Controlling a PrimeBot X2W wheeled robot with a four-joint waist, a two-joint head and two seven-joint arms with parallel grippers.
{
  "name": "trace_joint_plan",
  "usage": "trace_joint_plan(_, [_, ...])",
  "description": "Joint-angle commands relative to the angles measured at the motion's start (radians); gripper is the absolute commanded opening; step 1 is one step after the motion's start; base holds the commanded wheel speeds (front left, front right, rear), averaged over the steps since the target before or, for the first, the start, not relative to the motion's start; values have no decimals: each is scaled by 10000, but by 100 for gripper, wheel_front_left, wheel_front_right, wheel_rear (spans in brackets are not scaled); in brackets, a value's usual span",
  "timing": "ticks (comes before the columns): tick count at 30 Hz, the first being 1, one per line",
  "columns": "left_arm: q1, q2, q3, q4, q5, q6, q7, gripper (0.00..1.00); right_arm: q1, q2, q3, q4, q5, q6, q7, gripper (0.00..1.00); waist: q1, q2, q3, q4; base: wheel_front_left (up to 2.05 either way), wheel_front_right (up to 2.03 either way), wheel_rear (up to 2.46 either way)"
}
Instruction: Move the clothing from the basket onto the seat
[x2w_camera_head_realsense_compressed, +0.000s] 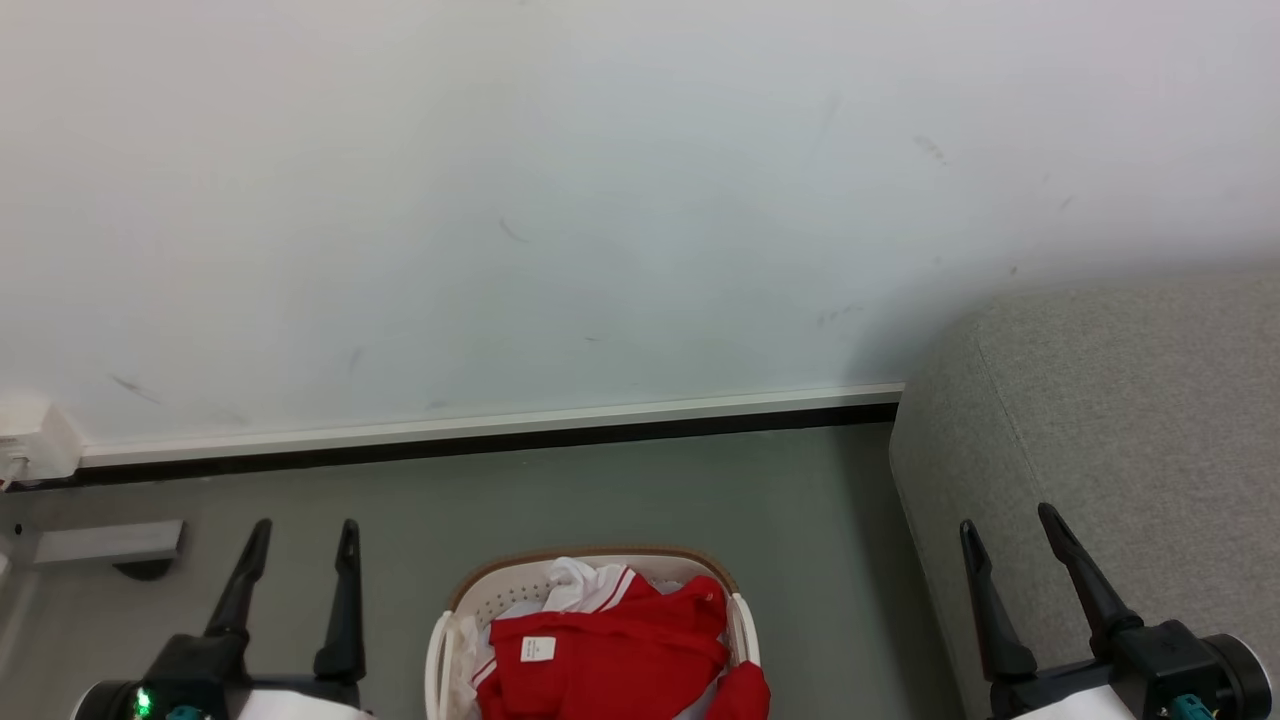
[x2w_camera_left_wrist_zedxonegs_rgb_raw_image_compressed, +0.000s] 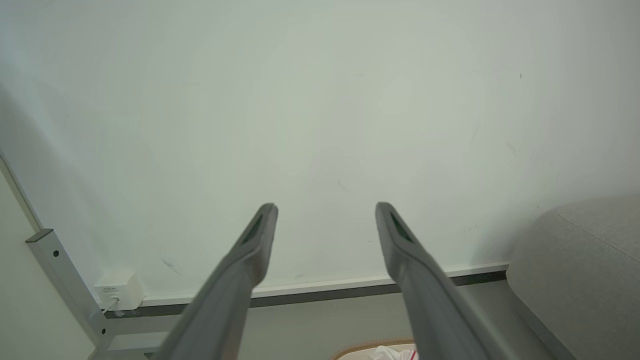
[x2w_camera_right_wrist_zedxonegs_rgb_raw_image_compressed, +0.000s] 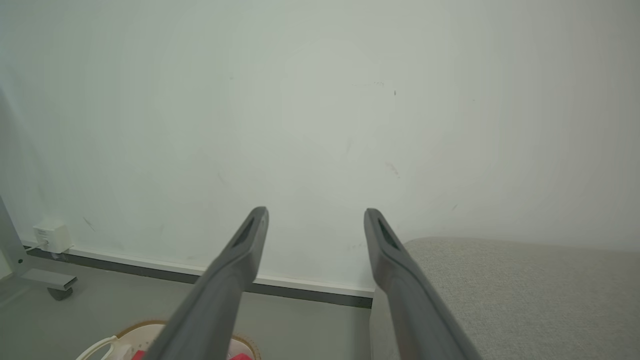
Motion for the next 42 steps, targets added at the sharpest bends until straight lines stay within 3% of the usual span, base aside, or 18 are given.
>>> trace_joint_plan(1, [101,18,76,4,25,-37,-6,100,-96,-70,6,43,29,-21,-37,100,0,0,-4,0,0,0,0])
trace_joint_plan(29, [41,-212,329,205,-203,-254,-6,100,-218,-66,326,-63,341,-21,-37,100,0,0,117,-230,0,0,0])
trace_joint_plan(42, [-465,-310,735,213,-601,-529,-5,100,-733,-61,382,-359,627,-21,-36,100,0,0,993,-562,0,0,0])
